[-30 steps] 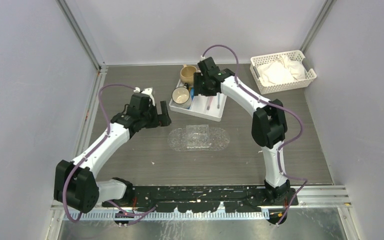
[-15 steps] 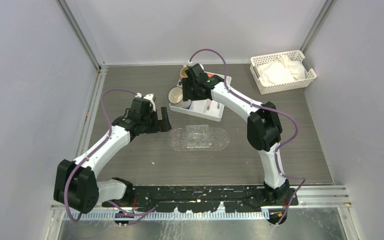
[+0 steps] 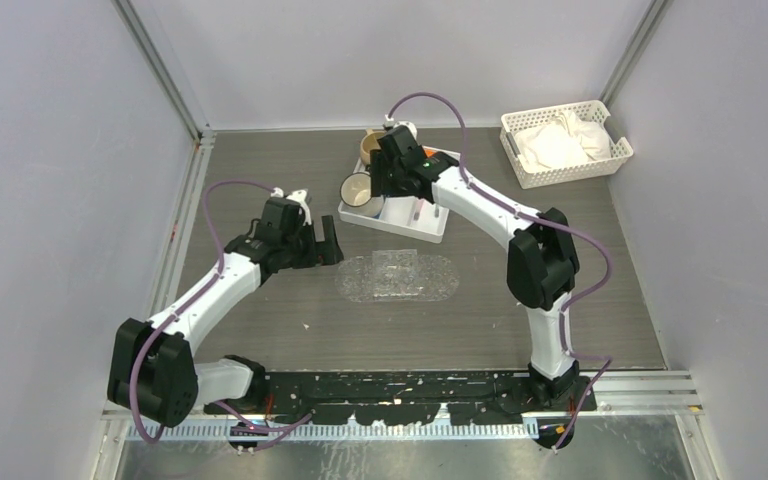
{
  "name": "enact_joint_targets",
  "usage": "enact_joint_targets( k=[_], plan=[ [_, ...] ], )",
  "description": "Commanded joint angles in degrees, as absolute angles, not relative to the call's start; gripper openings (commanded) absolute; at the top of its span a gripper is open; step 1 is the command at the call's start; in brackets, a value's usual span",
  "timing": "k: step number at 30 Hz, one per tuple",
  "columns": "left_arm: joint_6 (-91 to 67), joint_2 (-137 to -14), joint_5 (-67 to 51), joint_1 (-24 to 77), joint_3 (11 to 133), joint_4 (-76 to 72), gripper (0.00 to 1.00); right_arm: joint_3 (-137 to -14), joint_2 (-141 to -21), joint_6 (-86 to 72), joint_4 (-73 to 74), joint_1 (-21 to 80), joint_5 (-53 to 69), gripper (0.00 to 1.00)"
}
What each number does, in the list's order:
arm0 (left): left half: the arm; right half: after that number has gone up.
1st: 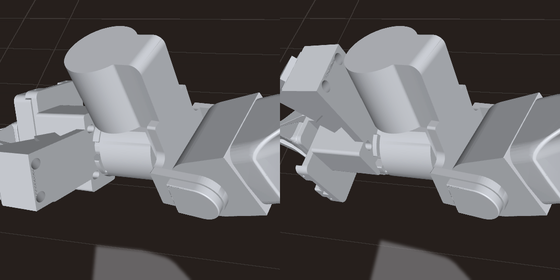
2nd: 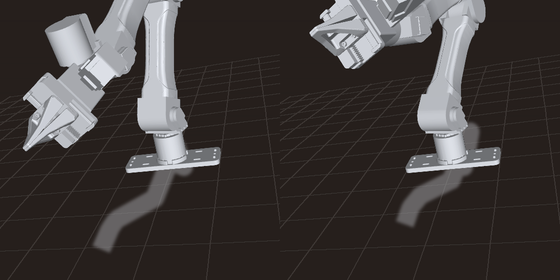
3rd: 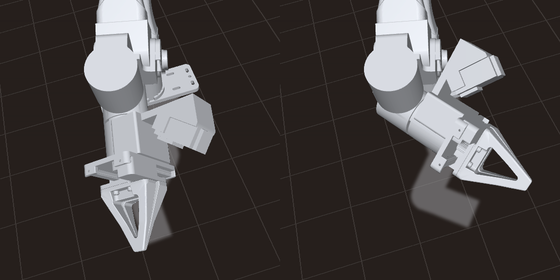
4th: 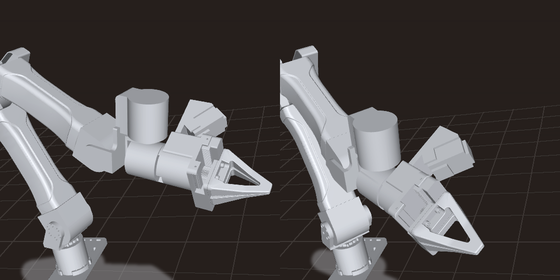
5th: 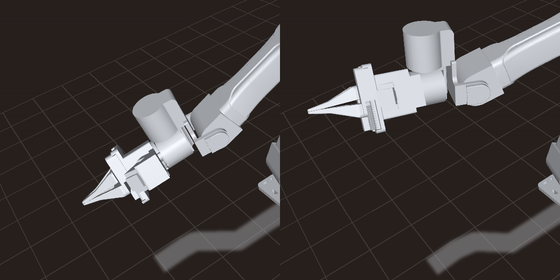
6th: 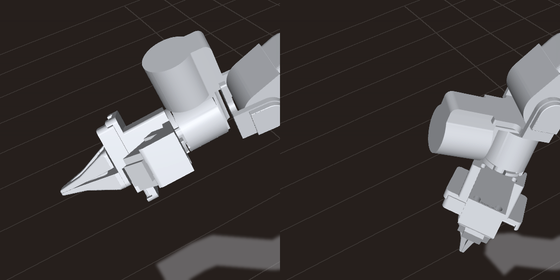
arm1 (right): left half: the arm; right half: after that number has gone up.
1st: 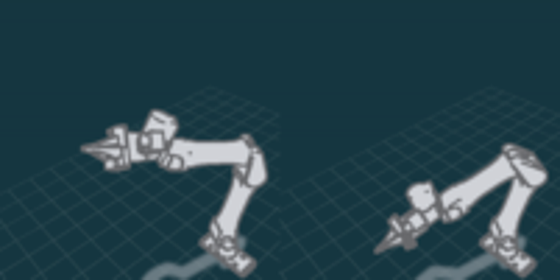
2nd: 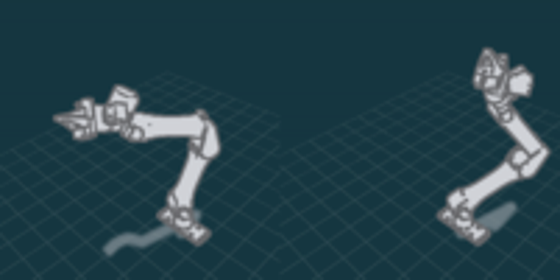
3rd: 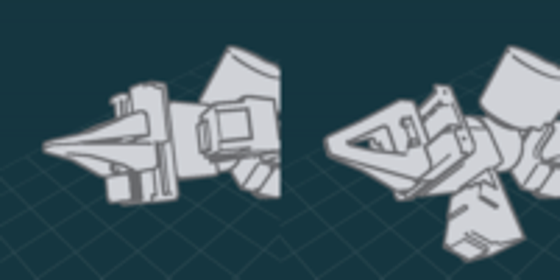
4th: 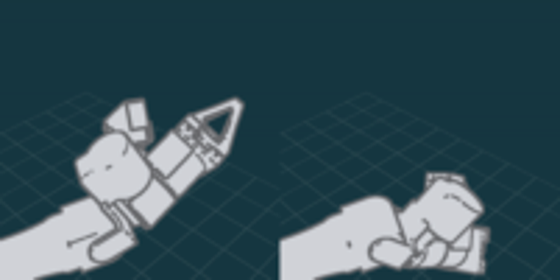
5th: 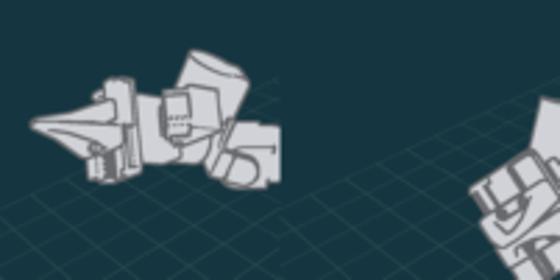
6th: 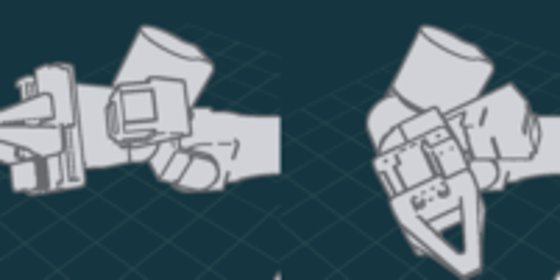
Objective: Prepare toiletry sets of a toothbrush and toothpaste on the tray
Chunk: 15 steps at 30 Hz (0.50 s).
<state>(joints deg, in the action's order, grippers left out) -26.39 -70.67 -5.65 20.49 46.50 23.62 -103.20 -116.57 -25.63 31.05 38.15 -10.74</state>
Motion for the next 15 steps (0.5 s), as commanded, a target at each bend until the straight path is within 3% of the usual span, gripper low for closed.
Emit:
enact_joint_targets(
  k=[1, 15],
  plan=[
    [-25.47, -69.2, -6.14, 20.08, 45.89, 21.34, 1.0, -103.52, -112.23, -26.52, 27.38, 38.41, -11.47, 0.63],
    [-24.76, -67.81, -6.03, 19.3, 46.64, 23.27, 1.0, -115.24, -124.66, -28.01, 30.38, 38.89, -10.42, 0.63]
  ],
)
